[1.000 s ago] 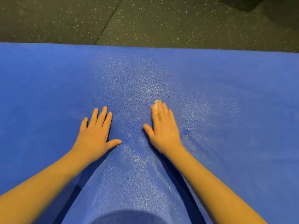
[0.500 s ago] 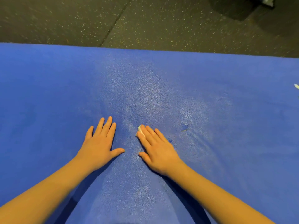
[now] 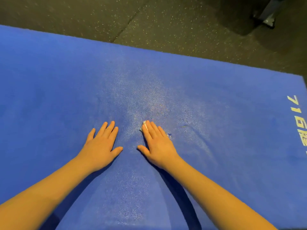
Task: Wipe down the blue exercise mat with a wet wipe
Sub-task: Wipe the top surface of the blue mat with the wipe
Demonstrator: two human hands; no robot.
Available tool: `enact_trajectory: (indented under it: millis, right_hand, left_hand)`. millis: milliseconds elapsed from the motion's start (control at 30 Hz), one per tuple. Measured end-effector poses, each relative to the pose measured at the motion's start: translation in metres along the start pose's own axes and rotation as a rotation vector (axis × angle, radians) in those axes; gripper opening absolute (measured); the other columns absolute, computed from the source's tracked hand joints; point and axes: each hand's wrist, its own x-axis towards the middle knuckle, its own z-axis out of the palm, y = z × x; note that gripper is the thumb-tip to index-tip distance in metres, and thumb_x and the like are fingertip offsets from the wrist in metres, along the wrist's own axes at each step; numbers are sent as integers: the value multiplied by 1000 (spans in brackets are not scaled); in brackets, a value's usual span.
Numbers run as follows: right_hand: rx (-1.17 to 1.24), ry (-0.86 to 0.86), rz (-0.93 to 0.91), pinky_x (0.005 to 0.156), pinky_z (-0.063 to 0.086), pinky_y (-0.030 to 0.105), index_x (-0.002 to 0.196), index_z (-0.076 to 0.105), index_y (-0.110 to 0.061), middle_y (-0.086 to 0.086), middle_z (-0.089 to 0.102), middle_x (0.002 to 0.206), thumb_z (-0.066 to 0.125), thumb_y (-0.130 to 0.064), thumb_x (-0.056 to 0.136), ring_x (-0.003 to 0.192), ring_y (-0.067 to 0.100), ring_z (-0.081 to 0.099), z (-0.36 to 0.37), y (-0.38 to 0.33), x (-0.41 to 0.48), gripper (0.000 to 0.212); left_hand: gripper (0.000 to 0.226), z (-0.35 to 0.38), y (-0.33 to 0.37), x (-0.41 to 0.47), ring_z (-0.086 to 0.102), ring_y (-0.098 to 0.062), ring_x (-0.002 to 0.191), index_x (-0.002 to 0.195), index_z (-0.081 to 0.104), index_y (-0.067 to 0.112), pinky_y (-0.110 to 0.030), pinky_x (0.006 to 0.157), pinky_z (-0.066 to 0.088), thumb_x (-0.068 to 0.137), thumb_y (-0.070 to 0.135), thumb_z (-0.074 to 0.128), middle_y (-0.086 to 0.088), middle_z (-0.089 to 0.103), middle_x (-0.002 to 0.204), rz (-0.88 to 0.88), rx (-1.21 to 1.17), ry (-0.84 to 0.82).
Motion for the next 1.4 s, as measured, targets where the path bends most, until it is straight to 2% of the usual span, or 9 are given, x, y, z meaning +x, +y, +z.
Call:
enact_trajectory:
  millis: [167,400,533,600,800,1000,1167,1267,1400]
  right_hand:
    - [-46,4,255,118,-6,34,154,4,-12,4,-2,162,26,-50,101,149,22,-5,-16,34,-4,69]
    - [-16,-112,-33,118,-7,32,154,5,-15,2,-3,162,-2,-68,78,149,19,-6,-1,1,-45,93]
    - [3,-30,233,119,-1,36,154,5,-10,6,-3,162,27,-55,99,149,22,-4,-7,23,-23,75]
    - [70,-33,220,120,-1,36,154,4,-9,7,-5,162,33,-53,99,149,23,-5,-3,12,-27,76]
    - [47,-133,-60,115,-11,26,155,2,-15,1,-5,162,-6,-78,75,149,18,-6,-2,-1,-77,102]
    - [123,-64,205,119,-5,34,154,3,-10,6,-6,162,31,-54,99,148,19,-7,2,-5,-43,76]
    - [114,-140,-151,115,-11,25,154,8,-13,0,-1,161,2,-73,77,148,14,-4,-3,-28,-106,98]
    - [28,-121,-55,115,-11,26,154,8,-14,1,-1,162,-8,-76,76,149,17,-3,-7,-3,-99,101]
    - [153,-153,72,118,-6,29,154,5,-12,3,-8,161,23,-65,94,148,17,-6,-1,-11,-81,83]
  left_hand:
    - [74,13,-1,-17,-20,-16,145,152,-11,17,-43,119,-7,99,56,21,4,-27,154,15,-26,8]
    - [74,18,2,-29,-18,-15,146,153,-8,17,-42,119,-7,98,57,21,2,-22,158,-3,-36,8]
    - [72,20,5,-32,-17,-15,146,153,-7,17,-42,119,-7,99,55,21,2,-20,159,-13,-45,15]
    - [72,20,5,-35,-17,-15,146,154,-6,17,-43,119,-7,99,55,21,2,-20,159,-15,-48,15]
    - [74,23,7,-42,-17,-15,146,153,-7,18,-43,119,-8,98,57,21,3,-20,159,-3,-40,13]
    - [71,25,10,-44,-17,-15,146,154,-6,17,-43,119,-8,99,55,20,2,-19,159,-7,-50,21]
    - [70,27,9,-48,-17,-14,146,153,-7,17,-43,119,-7,100,54,20,2,-19,159,0,-49,21]
    - [69,28,10,-49,-17,-15,146,153,-6,16,-44,119,-7,100,53,19,2,-19,159,-3,-45,23]
    - [68,29,13,-51,-16,-15,147,154,-5,16,-43,119,-6,101,52,20,1,-17,160,7,-46,33]
